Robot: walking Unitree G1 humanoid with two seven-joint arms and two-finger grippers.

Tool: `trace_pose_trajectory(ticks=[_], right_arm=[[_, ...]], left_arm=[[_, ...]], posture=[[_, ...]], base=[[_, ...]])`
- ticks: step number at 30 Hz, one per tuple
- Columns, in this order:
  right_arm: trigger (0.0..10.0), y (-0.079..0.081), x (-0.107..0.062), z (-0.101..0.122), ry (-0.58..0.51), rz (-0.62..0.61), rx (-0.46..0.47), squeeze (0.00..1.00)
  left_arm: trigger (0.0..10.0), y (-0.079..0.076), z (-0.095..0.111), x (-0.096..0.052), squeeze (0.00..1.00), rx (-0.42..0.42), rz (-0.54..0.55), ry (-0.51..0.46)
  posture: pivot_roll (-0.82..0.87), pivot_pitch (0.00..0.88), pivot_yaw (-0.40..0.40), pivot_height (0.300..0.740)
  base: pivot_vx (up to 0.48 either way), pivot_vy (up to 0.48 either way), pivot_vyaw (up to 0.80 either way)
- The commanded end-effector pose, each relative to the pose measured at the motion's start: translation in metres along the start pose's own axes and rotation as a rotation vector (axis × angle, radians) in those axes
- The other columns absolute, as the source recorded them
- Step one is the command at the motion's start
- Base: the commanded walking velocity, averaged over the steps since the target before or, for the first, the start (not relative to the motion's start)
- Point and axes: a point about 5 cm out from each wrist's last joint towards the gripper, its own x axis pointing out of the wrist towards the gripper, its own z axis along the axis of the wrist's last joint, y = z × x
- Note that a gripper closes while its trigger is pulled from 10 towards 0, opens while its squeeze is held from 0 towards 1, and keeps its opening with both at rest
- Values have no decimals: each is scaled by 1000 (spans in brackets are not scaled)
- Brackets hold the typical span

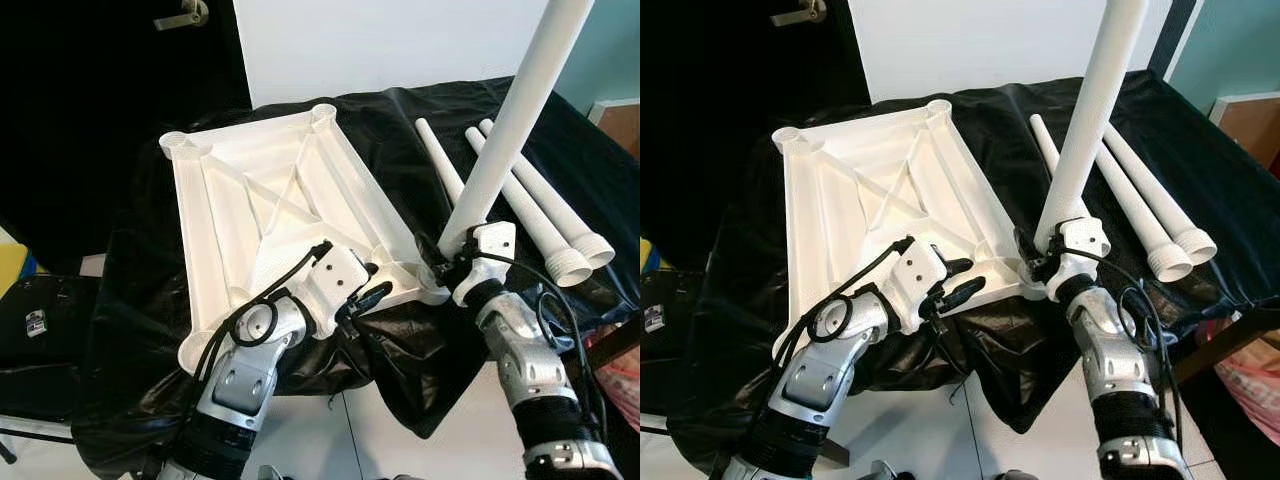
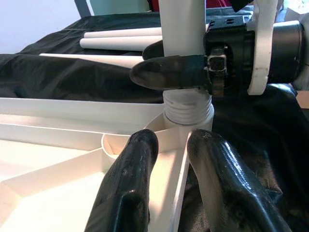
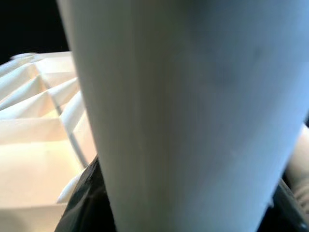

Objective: Building children table

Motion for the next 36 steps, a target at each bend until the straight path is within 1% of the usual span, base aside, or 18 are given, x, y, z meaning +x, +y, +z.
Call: trace_pose_trajectory(ticks=[1,2,3,4,5,6,7,8,9,11,13,16,19,22,29,30,33,36], right_arm=[[10000,3,-6,-15,68,-69,58,0],[10000,3,-6,-15,68,-69,58,0],[10000,3,-8,-18,81,-167,57,0],[10000,3,-8,-18,81,-167,57,0],[10000,4,-9,-19,88,-222,60,0],[10000,4,-9,-19,88,-222,60,0],[10000,7,-12,-22,105,-331,89,0],[10000,7,-12,-22,105,-331,89,0],[10000,8,-13,-23,106,-387,84,0],[10000,14,-13,-24,106,-437,97,0],[10000,14,-13,-24,106,-437,97,0],[10000,26,-12,-22,93,-404,102,0],[10000,28,-12,-21,88,-391,104,0],[10000,25,-12,-16,63,-346,98,0],[10000,23,-13,-14,61,-329,74,0],[10000,20,-14,-11,50,-306,72,1000],[10000,17,-14,-9,37,-278,72,1000],[10000,12,-16,-3,11,-188,76,1000]], left_arm=[[10000,2,0,0,0,-6,106,7],[10000,2,0,0,0,-6,106,7],[10000,1,0,1,0,-8,104,6],[10000,1,0,1,0,-8,104,6],[10000,1,0,1,0,-8,103,5],[10000,1,0,1,0,-8,103,5],[10000,0,0,2,0,-10,101,3],[10000,0,0,2,0,-10,101,3],[10000,0,0,2,0,-12,100,2],[10000,-1,0,3,0,-15,97,1],[10000,-1,0,3,0,-15,97,1],[10000,-4,0,4,0,-17,85,-2],[10000,-4,0,4,0,-16,82,-2],[10000,-2,-1,3,0,-14,84,1],[10000,-2,-2,2,0,-15,88,3],[10000,-2,-2,2,0,-16,90,5],[10000,-1,-2,1,0,-16,93,6],[10000,1,-3,-1,0,-15,99,13]], posture=[[-34,95,17,740],[-34,95,17,740],[-40,95,14,740],[-40,95,14,740],[-47,94,14,740],[-47,94,14,740],[-52,92,12,740],[-52,92,12,740],[-57,91,11,740],[-60,89,14,740],[-60,89,14,740],[-65,84,20,740],[-65,84,19,740],[-66,85,18,740],[-64,89,16,740],[-58,94,17,740],[-56,98,20,740],[-59,104,31,740]], base=[[0,0,0],[0,0,0],[0,0,0],[0,0,0],[0,0,0],[0,0,0],[0,0,0],[0,0,0],[0,0,0],[0,0,0],[0,0,0],[0,0,0],[0,0,0],[0,0,0],[0,0,0],[0,0,0],[0,0,0],[0,0,0]])
